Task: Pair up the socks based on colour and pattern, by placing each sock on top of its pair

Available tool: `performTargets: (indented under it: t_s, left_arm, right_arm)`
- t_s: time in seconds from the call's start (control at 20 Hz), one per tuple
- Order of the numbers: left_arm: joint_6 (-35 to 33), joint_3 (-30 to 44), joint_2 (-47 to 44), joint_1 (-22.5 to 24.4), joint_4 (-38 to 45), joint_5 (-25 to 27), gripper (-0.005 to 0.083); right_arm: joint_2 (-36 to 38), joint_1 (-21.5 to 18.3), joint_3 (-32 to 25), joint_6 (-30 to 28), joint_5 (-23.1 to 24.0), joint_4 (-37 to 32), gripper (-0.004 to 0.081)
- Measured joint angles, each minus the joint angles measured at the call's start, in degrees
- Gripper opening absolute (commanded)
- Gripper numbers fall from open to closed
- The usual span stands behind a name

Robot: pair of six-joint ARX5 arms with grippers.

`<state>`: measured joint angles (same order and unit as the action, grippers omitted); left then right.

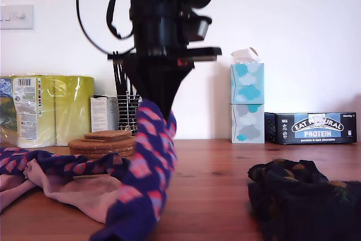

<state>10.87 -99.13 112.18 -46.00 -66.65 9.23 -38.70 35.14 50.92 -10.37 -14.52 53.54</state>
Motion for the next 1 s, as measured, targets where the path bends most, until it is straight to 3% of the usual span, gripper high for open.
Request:
performTargets:
  t_s: [0.3,0.5,0.85,0.9,1.0]
  left_arm:
    - [-0.7,-3.0,0.2,1.0,-3.7,4.2,-0.0019]
    - [-3.0,-3.0,1.2,-0.9,-10.9,10.8,-0.0019]
    - [-5.6,-3.0,1.2,-1.7,-11.3,11.9,-0.0010]
    - [-6.3,-3.0,1.2,-2.1,-11.2,11.7,0.0064]
    - [-6.6,-3.1,2.6,-3.1,-9.8,10.4,0.0377]
  right_arm:
    - [-0.3,1.1,0.0,-0.2,0.0,0.5,-0.0013]
    - [-0.3,1.1,0.0,-0.2,0.0,0.5,-0.0013]
    - [-0.3,1.1,0.0,-1.3,0.0,0.9,-0.0013]
    - [-0.3,1.1,0.0,-1.3,0.0,0.9,-0.0013]
    - [-0.3,1.1,0.0,-1.3,0.0,1.0,-0.0013]
